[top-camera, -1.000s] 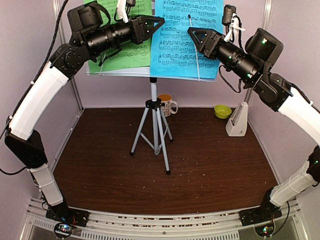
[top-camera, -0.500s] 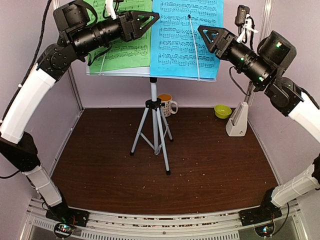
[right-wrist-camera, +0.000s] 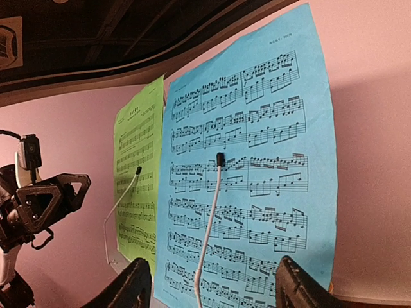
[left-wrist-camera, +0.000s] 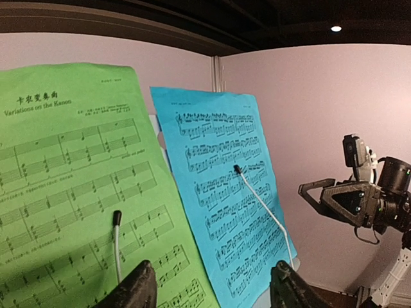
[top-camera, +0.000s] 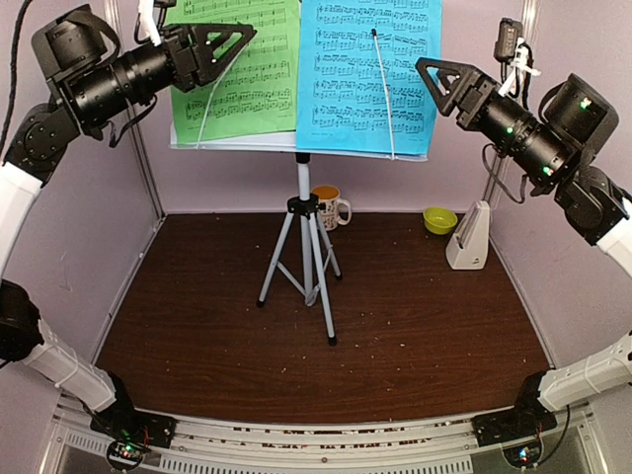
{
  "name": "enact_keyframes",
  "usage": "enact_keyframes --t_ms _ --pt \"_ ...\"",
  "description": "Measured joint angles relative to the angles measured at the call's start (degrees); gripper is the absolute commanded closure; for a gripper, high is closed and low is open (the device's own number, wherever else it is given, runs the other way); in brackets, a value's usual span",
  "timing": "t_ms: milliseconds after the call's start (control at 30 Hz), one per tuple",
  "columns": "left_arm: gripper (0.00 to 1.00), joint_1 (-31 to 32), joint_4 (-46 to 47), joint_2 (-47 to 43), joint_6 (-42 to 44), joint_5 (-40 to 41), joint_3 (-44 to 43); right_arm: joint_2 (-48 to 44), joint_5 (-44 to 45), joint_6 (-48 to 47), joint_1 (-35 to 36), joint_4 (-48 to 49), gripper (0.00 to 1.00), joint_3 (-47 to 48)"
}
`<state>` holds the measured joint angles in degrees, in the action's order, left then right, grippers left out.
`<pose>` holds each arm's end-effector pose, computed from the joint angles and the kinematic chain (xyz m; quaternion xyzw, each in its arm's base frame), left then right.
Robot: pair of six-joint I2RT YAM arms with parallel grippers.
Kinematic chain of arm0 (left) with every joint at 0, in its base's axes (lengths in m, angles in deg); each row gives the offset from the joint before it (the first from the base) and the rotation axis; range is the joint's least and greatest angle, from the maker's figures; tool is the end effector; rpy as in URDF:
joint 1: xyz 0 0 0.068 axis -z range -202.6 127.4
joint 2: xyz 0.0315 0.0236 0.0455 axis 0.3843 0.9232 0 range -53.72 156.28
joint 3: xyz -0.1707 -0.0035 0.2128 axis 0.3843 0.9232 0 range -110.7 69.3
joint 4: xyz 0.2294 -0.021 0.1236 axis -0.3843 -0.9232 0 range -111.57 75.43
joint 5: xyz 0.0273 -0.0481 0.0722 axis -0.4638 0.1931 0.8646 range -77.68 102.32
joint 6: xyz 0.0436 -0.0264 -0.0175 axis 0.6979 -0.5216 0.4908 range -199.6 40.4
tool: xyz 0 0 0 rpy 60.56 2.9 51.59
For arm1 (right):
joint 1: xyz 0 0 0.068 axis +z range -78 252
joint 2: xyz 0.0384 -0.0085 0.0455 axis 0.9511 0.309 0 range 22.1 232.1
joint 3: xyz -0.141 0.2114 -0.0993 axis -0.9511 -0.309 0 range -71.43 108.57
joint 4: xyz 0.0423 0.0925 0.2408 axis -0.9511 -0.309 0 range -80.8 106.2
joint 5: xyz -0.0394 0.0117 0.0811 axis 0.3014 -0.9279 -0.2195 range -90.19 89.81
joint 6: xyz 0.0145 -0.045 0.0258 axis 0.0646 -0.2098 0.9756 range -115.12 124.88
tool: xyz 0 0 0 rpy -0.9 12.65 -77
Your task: Set up the instrument practice props
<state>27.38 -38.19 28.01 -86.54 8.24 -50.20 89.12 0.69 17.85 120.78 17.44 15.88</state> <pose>0.1556 -0.1894 0.5991 0.2514 0.5611 -0.3949 0.6827 0.1504 0.1710 0.5380 -0.1669 0.5374 0.4205 0.7117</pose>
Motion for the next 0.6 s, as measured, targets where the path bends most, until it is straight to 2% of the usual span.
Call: enact_keyframes --t_ms 233,367,600 --pt "0.36 -2.2 0.9 -13.8 -1.2 5.4 20.0 -7.2 1.7 -1.3 -0.1 -4.9 0.32 -7.2" --pt "0.36 -4.6 1.1 -19.5 -3.0 8.5 28.1 -11.1 3.2 -1.2 -0.7 -8.3 0.32 -11.6" --pt "0.36 -14.4 1.7 -28.8 -10.4 9.7 42.3 -17.0 4.9 1.6 -3.2 -13.2 0.29 -22.6"
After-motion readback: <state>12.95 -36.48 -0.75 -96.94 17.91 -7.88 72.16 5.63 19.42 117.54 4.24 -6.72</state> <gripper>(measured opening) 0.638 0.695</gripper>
